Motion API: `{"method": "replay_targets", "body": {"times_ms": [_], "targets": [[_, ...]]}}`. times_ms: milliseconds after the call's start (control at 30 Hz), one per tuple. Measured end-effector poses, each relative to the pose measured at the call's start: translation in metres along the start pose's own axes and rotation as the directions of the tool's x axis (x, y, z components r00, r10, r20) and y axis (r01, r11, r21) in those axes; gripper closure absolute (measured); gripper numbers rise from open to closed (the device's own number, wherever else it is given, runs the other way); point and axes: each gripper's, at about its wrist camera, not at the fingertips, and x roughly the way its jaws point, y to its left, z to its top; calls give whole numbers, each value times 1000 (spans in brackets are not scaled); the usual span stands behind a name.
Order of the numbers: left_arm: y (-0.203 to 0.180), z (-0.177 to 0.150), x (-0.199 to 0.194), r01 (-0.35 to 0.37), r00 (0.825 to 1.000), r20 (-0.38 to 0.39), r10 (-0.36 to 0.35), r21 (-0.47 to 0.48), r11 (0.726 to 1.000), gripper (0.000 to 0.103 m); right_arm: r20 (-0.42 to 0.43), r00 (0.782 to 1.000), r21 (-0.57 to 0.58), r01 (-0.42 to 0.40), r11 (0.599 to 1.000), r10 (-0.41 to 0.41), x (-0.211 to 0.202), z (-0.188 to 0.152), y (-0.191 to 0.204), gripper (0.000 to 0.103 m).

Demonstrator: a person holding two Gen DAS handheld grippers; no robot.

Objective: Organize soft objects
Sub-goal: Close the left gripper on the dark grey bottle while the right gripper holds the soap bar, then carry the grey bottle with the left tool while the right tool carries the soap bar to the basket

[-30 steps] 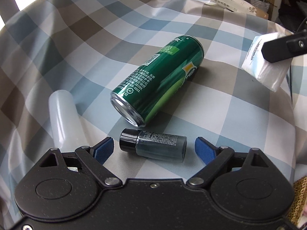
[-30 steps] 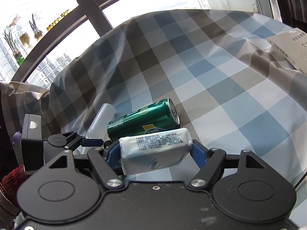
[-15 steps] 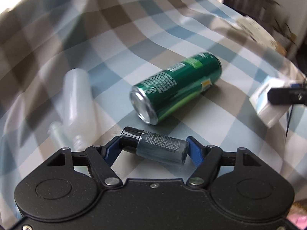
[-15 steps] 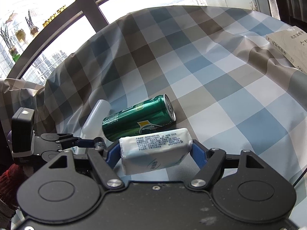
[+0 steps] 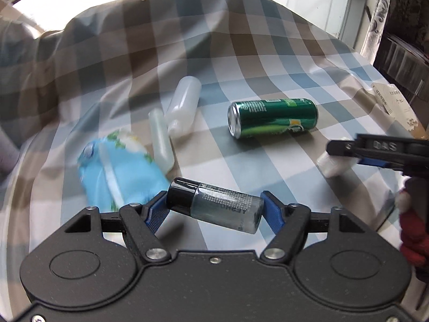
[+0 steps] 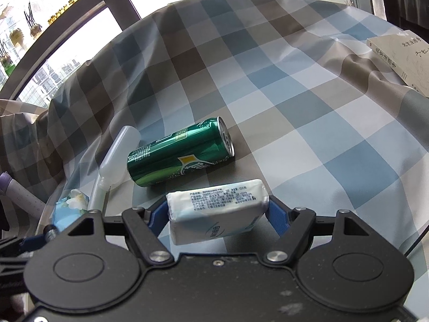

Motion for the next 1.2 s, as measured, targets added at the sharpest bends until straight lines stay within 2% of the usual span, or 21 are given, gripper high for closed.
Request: {"method": "replay_targets", "body": {"times_ms": [133, 433, 667, 833, 967, 1067, 1200], "targets": [[-8, -24, -21, -60, 998, 22, 60, -18, 998, 34, -3, 1000, -22, 14, 1000, -14, 2, -1, 4, 28], [-17, -71, -56, -105, 994, 31, 108, -97, 990, 34, 11, 1000, -88, 13, 996, -12, -1, -8, 12, 28], [-12, -104, -69, -150, 987, 25, 156, -164, 975, 34, 45, 998, -129, -32, 991, 38, -16, -14, 15, 28], [-10, -123, -73, -134, 990, 9, 139, -212, 968, 34, 69, 991, -182, -103, 978, 117, -31, -21, 21, 28], [-10, -133, -80, -137, 990, 6, 142, -222, 965, 34, 93, 970, -195, -204, 959, 225, -52, -32, 22, 28], [-10, -139, -84, -130, 991, -6, 133, -226, 965, 34, 105, 948, -202, -276, 940, 301, -74, -52, 21, 27], [-12, -147, -85, -134, 991, -37, 128, -215, 967, 34, 90, 930, -218, -331, 918, 357, -108, -91, 21, 27]]}}
